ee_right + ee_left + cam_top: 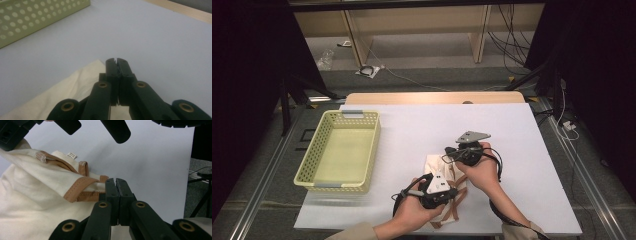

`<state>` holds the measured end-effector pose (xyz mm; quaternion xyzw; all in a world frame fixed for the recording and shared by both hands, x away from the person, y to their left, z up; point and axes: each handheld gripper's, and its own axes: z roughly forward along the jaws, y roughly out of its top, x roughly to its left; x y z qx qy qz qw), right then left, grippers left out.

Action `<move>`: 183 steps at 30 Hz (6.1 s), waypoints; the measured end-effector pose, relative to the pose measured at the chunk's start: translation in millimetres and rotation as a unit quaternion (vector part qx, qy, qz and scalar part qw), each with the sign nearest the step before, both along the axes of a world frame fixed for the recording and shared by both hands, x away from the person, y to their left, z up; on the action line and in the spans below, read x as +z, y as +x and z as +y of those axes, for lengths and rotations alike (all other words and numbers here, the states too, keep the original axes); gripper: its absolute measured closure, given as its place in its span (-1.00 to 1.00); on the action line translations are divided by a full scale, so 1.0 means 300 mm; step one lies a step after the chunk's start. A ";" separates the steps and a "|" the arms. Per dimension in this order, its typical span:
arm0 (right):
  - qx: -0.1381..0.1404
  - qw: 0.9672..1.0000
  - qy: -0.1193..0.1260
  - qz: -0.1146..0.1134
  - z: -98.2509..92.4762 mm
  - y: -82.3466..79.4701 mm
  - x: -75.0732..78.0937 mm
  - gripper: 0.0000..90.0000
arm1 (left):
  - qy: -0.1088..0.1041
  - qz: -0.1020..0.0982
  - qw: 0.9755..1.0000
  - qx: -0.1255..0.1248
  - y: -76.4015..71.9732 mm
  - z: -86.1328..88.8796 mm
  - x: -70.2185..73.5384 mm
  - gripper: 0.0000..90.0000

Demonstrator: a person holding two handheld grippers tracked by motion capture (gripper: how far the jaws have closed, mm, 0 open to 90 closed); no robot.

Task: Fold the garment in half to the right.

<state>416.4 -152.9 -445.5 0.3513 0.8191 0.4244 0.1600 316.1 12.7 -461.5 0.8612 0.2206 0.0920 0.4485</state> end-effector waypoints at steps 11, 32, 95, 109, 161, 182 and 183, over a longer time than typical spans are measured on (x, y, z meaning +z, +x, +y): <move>-0.001 1.000 0.000 0.000 -0.002 0.000 -0.005 0.99 | 0.003 0.001 1.000 0.000 0.000 0.001 -0.004 0.97; -0.004 1.000 -0.002 0.009 -0.010 0.007 -0.029 0.99 | 0.012 0.009 1.000 0.002 0.005 0.000 -0.023 0.97; -0.014 0.999 -0.017 0.050 -0.045 0.018 -0.065 0.93 | 0.030 0.032 0.999 0.000 0.021 -0.017 -0.066 0.96; -0.019 0.998 -0.020 0.054 -0.055 0.018 -0.065 0.85 | 0.030 0.033 0.999 -0.001 0.023 -0.017 -0.066 0.94; -0.030 0.992 -0.083 0.095 -0.113 -0.043 -0.076 0.92 | 0.025 0.052 0.998 -0.013 -0.051 0.137 -0.004 0.56; -0.068 0.992 -0.080 0.067 -0.134 -0.022 -0.090 0.66 | 0.052 0.073 0.994 -0.061 -0.095 0.094 -0.068 0.58; -0.072 0.992 -0.078 0.068 -0.135 -0.021 -0.087 0.65 | 0.053 0.074 0.994 -0.060 -0.094 0.094 -0.068 0.58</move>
